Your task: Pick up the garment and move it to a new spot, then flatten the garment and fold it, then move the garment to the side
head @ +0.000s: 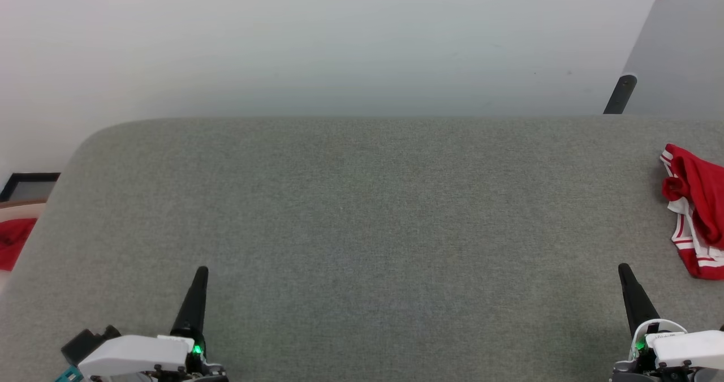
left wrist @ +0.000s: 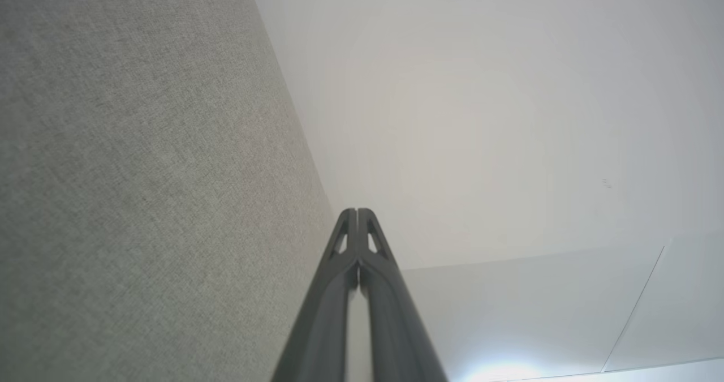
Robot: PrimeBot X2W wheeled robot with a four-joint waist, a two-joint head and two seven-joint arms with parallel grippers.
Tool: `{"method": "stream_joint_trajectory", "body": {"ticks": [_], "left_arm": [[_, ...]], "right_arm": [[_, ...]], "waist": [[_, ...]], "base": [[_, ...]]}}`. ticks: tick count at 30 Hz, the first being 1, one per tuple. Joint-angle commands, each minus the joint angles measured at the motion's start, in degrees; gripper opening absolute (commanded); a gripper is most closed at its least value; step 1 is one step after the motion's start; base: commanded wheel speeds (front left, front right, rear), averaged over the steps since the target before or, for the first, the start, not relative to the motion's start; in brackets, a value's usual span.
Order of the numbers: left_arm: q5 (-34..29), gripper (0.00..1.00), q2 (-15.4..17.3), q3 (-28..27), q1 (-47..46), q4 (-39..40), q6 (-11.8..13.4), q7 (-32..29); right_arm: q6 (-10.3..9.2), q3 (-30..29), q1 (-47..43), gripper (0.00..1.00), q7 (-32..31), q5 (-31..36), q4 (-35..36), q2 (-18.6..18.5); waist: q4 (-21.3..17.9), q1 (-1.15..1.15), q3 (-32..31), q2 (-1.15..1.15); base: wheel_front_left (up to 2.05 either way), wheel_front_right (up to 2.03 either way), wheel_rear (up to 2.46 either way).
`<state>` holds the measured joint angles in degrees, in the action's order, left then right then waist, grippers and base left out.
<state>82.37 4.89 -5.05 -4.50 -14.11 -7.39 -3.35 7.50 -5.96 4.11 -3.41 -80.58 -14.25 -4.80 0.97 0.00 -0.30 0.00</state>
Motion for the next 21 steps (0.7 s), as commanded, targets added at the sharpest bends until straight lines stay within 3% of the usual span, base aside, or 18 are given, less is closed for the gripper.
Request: {"method": "stream_joint_trajectory", "body": {"ticks": [1,21], "left_arm": [[1.0,0.0,-0.1,-0.3,-0.9,0.3,-0.1,-0.2],[7.5,0.0,-1.6,-1.3,-1.6,0.2,-0.2,-2.6]], "right_arm": [[-0.01,-0.2,1.0,0.0,-0.3,-1.0,0.4,0.2],[-0.01,-0.5,2.1,0.0,-2.5,-8.9,0.3,1.5]], "waist": [[0.0,0.0,0.0,0.0],[-0.7,0.0,0.3,0.0]], "base": [[0.0,0.0,0.0],[0.0,0.0,0.0]]}}
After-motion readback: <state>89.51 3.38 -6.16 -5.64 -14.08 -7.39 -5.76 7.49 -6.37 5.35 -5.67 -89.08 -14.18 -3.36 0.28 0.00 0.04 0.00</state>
